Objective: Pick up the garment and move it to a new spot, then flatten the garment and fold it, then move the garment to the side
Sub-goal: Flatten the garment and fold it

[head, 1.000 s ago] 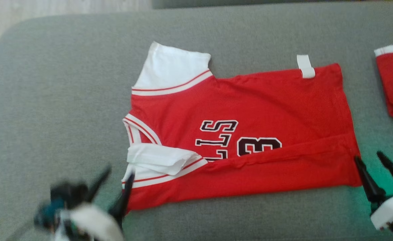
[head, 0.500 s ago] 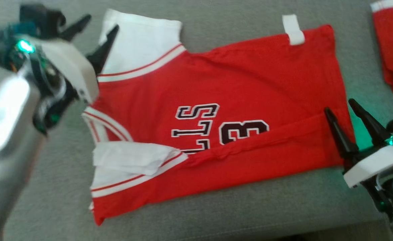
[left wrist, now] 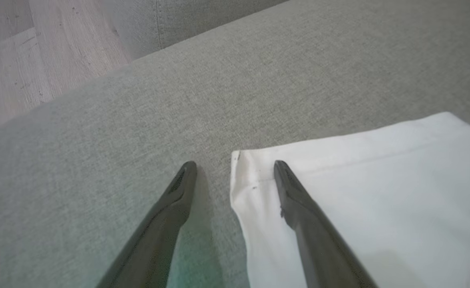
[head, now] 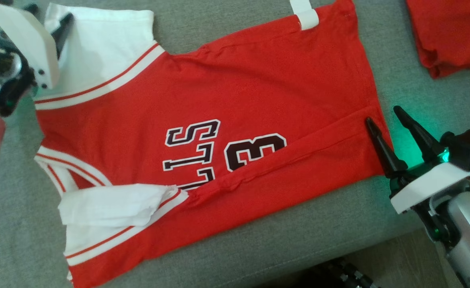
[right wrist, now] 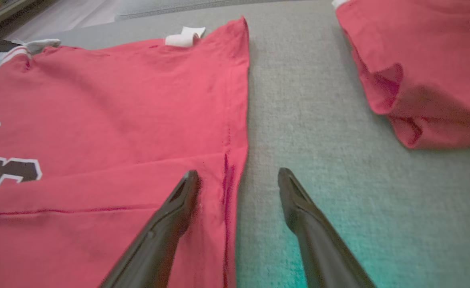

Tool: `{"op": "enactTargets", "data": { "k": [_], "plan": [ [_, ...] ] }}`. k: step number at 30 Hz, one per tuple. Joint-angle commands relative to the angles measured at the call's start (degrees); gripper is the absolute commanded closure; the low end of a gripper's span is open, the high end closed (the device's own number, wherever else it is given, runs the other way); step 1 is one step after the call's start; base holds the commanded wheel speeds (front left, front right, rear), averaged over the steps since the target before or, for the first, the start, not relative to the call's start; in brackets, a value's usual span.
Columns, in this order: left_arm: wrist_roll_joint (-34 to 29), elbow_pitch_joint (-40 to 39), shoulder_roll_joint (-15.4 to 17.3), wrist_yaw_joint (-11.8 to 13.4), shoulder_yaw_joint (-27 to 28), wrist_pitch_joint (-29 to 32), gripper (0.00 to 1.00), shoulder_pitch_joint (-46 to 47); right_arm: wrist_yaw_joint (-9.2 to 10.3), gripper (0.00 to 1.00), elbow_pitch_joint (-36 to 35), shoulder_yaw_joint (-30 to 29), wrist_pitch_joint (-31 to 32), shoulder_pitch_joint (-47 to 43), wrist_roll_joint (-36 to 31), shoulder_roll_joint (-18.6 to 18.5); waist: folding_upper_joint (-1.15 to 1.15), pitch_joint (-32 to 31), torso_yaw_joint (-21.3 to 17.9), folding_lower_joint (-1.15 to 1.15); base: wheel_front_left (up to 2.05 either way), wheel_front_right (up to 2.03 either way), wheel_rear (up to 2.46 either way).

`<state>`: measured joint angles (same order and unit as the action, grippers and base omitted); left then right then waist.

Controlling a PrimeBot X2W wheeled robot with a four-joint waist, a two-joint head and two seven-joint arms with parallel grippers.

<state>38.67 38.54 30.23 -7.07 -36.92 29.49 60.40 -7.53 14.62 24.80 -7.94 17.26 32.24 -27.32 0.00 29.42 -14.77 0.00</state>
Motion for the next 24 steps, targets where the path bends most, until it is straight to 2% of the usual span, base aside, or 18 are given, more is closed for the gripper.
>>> {"op": "enactTargets", "data": {
  "k": [1, 2, 3, 4, 5, 6, 11, 15, 20, 24],
  "plan": [
    [-0.84, 0.07, 2.60, 0.02, 1.40, -0.13, 0.00, 2.33, 0.04, 0.00, -0.66, 0.56, -0.86, -0.36, 0.53, -1.08, 0.00, 0.29, -0.28, 0.00, 0.00, 0.00, 0.00],
    [-0.76, 0.63, 2.40, -0.03, 1.18, -0.28, 0.00, 2.45, 0.04, 0.00, -0.33, 0.59, -1.07, -0.36, 0.74, -1.19, 0.00, 0.32, -0.25, 0.00, 0.00, 0.00, 0.00],
    [-0.63, 1.06, 2.12, -0.07, 0.99, -0.49, 0.21, 2.60, 0.04, 0.00, -0.05, 0.62, -1.25, -0.33, 0.93, -1.35, 0.00, 0.32, -0.16, 0.00, 0.00, 0.00, 0.00],
    [-0.54, 1.40, 1.88, -0.11, 0.76, -0.72, 0.62, 2.76, 0.04, 0.00, 0.22, 0.61, -1.38, -0.25, 1.12, -1.52, 0.00, 0.31, -0.03, 0.00, 0.00, 0.00, 0.00],
    [-0.42, 1.69, 1.66, -0.16, 0.52, -0.96, 0.97, 2.92, 0.04, 0.00, 0.50, 0.53, -1.40, 0.00, 1.32, -1.70, 0.00, 0.26, 0.12, 0.00, 0.00, 0.00, 0.00],
    [-0.23, 1.91, 1.40, -0.20, 0.24, -1.17, 1.00, 3.02, 0.04, 0.00, 0.77, 0.33, -1.46, 0.32, 1.45, -1.88, 0.00, 0.14, 0.34, 0.00, 0.00, 0.00, 0.00],
    [0.06, 1.60, 0.65, -0.36, -1.46, -3.71, 1.00, 3.98, 0.04, 0.00, 1.27, -0.73, -0.94, 3.65, 3.26, -1.49, 0.00, -0.69, 1.57, 0.00, 0.00, 0.00, 0.00],
    [0.60, 0.53, 0.10, -0.39, -3.19, -5.86, 1.00, 4.90, 0.04, 0.00, 2.66, 0.07, 2.23, 9.64, 6.57, -1.02, 0.00, -1.13, 2.71, 0.00, 0.00, 0.00, 0.00],
    [1.95, -0.93, -0.16, -0.40, -5.60, -7.70, 1.00, 6.45, 0.04, 0.00, 8.29, 3.56, 6.24, 18.56, 9.33, -0.40, 0.00, -1.03, 4.37, 0.00, 0.00, 0.00, 0.00],
    [2.92, -1.46, -0.46, -0.41, -7.31, -8.66, 1.00, 7.91, 0.04, 0.00, 14.01, 6.28, 6.39, 24.15, 9.86, 0.17, 0.00, -0.46, 5.78, 0.00, 0.00, 0.00, 0.00]
  ]
}}
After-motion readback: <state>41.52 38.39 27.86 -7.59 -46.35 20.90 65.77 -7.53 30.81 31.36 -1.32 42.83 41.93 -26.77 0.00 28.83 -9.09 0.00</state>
